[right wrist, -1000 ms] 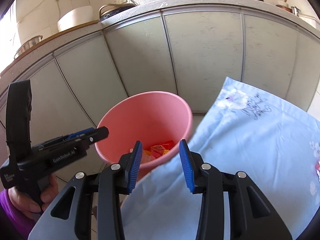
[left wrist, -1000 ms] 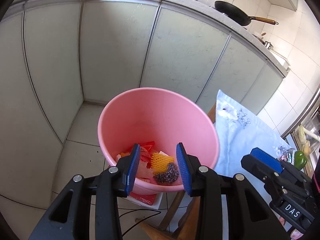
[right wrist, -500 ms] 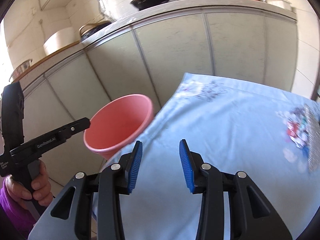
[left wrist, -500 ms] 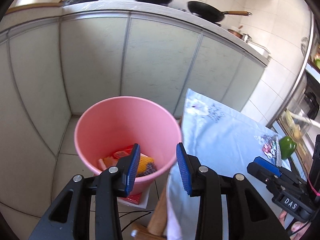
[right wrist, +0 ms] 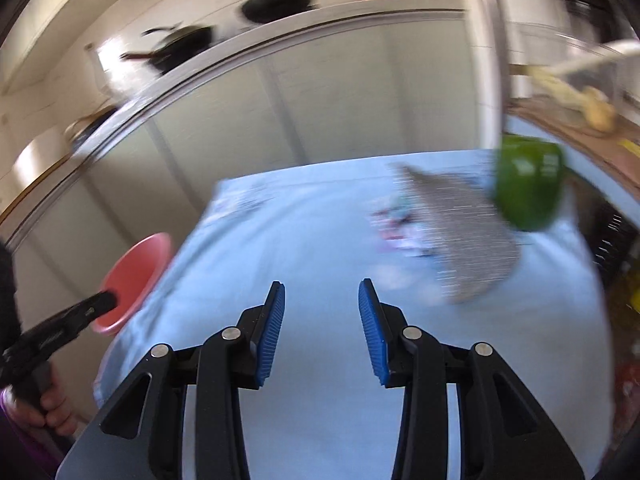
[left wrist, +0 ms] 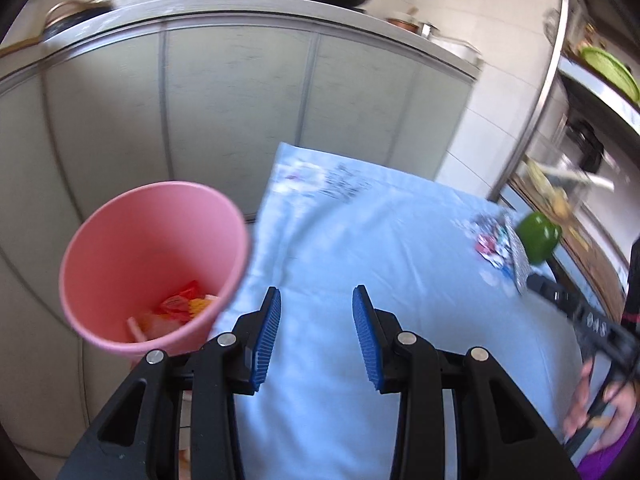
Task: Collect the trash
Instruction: 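Move both open tools back over the remaining trash on the table, then grasp the crumpled colourful wrapper with the left tool while the right tool grasps the silver mesh pad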
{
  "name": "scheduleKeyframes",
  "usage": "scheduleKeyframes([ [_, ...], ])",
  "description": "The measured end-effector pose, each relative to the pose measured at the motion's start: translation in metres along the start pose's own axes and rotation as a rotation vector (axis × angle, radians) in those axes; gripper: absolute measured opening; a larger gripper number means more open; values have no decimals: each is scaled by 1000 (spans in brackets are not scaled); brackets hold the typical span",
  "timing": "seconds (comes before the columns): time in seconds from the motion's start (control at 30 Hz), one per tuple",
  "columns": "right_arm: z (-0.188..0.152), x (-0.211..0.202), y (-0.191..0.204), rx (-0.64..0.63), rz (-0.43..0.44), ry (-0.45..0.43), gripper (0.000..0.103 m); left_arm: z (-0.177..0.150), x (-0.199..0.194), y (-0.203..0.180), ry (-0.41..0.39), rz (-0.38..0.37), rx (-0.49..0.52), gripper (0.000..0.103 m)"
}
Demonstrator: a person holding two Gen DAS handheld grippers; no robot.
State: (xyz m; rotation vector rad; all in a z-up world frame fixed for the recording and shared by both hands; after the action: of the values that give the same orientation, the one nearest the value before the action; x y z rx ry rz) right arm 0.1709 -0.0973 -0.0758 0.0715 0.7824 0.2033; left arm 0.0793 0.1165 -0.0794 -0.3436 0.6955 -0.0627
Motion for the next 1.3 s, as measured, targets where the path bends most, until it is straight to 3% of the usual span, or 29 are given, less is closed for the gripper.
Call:
scheduleKeyframes([
  [0.2,9,28,-46,22,-109,31,39,2,29,-39,41,-53,79,37],
  [0.47,20,54,-45,-94,-233,1,39,7,70,-89,98,-133,164,37],
  [0.7,16,76,-52,-140,-341,31,39,15,99,-124,127,-202,191,37],
  [0.83,17,79,-65,-59,-303,45,39,16,115,-138,143,-234,215,37],
  [0.97,15,75,-79,53,-235,47,11,17,135,-148,173,-264,213,37],
  [1.3,18,60,-92,163,-164,-6,8,23,174,-187,208,-358,226,37],
])
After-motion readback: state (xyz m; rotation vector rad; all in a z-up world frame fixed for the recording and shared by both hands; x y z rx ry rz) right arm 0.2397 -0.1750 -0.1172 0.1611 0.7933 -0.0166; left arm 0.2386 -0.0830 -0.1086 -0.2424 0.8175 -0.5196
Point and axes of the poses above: each gripper's, at about its wrist camera, not at the fingertips, and x roughly the way its jaws point, y to its left, z to its top, the point moved 10 cm from there along x, roughly the way its jaws point, and after that the axes turned 15 degrees about -z, right-handed, at the moved point
